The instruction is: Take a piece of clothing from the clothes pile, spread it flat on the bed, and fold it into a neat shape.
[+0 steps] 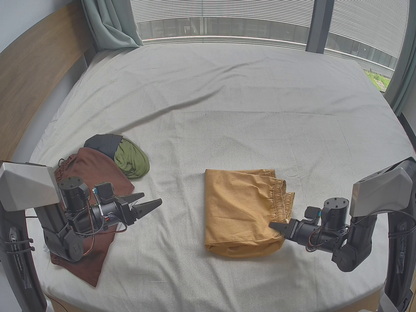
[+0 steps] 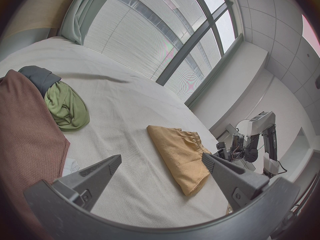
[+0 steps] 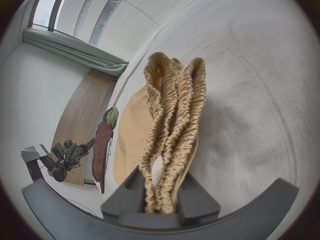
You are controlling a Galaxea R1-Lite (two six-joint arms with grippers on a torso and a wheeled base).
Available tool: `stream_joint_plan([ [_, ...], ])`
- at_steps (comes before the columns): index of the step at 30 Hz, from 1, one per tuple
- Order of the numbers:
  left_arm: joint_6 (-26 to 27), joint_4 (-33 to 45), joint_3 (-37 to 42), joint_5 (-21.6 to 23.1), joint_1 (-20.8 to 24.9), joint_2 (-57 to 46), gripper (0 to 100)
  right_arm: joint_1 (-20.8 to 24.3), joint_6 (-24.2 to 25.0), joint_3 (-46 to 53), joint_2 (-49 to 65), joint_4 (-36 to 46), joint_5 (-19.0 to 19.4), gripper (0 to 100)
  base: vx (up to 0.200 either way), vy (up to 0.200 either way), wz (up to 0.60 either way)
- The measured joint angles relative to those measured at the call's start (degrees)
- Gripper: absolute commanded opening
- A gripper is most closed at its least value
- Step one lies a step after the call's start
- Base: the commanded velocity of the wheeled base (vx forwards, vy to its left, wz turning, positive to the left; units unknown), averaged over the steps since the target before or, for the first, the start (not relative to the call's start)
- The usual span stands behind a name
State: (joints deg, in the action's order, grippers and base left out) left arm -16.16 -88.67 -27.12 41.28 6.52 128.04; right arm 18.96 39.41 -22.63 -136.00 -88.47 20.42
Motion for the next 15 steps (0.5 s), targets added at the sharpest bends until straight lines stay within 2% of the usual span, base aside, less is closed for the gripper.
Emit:
stream_joint_plan([
  [15,0.1,0.0,-0.2,0.0,0.1,-0.4,100,1.7,0.8,0.2,3.3,0.0,0.1,0,0.0,0.0,0.0],
])
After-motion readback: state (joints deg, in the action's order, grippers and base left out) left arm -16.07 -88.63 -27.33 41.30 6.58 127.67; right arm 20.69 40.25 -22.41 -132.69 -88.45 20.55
